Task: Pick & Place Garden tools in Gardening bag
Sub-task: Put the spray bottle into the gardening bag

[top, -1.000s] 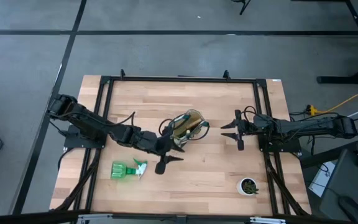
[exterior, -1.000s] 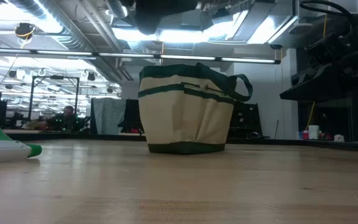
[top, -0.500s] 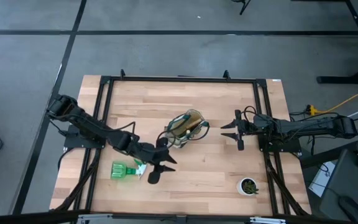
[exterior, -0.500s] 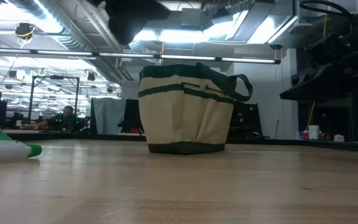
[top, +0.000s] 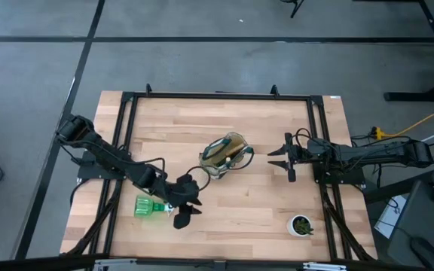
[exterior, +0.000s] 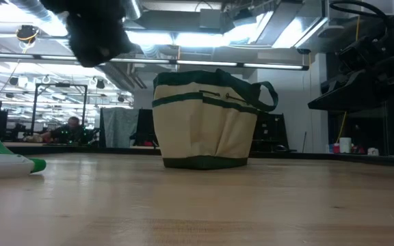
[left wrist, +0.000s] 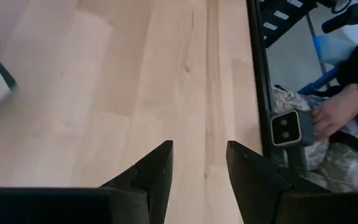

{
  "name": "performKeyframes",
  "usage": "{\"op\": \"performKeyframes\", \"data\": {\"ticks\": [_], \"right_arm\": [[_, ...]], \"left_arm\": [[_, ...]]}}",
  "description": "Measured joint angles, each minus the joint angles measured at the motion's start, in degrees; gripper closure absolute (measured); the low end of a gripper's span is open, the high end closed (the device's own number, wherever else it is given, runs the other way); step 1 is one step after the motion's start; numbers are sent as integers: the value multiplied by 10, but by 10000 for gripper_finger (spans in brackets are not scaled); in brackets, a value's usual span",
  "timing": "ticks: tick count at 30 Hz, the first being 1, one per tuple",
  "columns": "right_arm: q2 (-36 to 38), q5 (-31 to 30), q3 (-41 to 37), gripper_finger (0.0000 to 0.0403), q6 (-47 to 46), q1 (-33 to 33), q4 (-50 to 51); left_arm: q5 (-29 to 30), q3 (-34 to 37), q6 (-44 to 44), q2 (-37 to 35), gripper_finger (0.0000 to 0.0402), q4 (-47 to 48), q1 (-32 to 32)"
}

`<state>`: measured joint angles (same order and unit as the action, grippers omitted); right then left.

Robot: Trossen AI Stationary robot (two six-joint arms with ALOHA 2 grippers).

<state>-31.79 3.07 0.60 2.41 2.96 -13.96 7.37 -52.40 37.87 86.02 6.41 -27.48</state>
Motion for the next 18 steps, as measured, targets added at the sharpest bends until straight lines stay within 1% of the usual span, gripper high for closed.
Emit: {"op": "performKeyframes", "data": {"ticks": [13, 18], "right_arm": [[0, 0, 0, 259, 0, 0, 0], [0, 0, 0, 259, 0, 0, 0]], "left_arm": [[0, 0, 102, 0, 256, 4, -50], [-1, 0, 110, 0, 256, 20, -73]]}}
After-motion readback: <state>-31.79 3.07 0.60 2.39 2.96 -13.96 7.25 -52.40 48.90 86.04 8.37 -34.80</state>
